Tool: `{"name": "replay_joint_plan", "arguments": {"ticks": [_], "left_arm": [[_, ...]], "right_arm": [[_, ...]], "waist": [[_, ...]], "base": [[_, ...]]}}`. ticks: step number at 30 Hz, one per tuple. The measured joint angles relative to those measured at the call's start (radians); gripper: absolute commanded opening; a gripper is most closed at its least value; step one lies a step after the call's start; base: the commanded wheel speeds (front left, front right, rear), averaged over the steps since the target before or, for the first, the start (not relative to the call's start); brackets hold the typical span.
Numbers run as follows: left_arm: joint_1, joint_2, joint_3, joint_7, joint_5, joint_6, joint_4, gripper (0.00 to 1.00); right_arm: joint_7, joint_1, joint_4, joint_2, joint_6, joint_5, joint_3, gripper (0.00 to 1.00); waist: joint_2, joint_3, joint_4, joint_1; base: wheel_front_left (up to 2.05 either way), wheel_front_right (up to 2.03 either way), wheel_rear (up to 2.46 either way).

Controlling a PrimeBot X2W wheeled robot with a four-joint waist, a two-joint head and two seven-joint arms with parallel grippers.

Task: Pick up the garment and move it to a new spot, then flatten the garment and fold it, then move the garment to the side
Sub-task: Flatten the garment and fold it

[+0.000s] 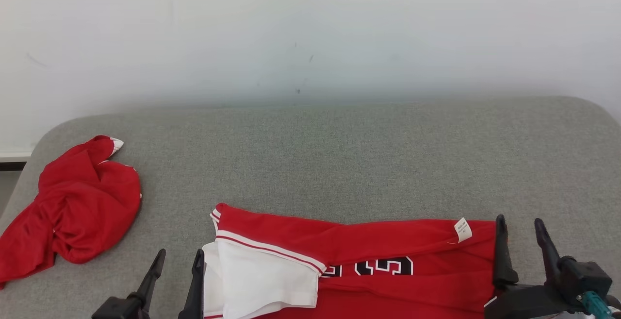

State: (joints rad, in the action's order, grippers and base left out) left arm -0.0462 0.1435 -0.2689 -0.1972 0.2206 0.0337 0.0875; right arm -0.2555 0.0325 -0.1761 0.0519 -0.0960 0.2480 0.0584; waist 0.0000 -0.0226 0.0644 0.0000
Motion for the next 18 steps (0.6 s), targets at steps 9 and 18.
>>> {"name": "replay_joint_plan", "arguments": {"ticks": [9, 18], "left_arm": [[0.02, -0.014, 0.019, 0.056, 0.043, -0.007, 0.044, 1.0], [0.02, -0.02, 0.006, 0.082, 0.044, -0.006, 0.058, 1.0]], "right_arm": [[0.011, 0.0, -0.012, -0.002, 0.016, 0.016, -0.039, 1.0], [0.113, 0.022, -0.047, 0.008, 0.016, 0.016, -0.038, 1.0]], "waist": [[0.0, -0.022, -0.004, -0.0001], [0.0, -0.019, 0.006, 0.0]], "base": [[0.0, 0.0, 0.0], [0.0, 0.0, 0.0]]}}
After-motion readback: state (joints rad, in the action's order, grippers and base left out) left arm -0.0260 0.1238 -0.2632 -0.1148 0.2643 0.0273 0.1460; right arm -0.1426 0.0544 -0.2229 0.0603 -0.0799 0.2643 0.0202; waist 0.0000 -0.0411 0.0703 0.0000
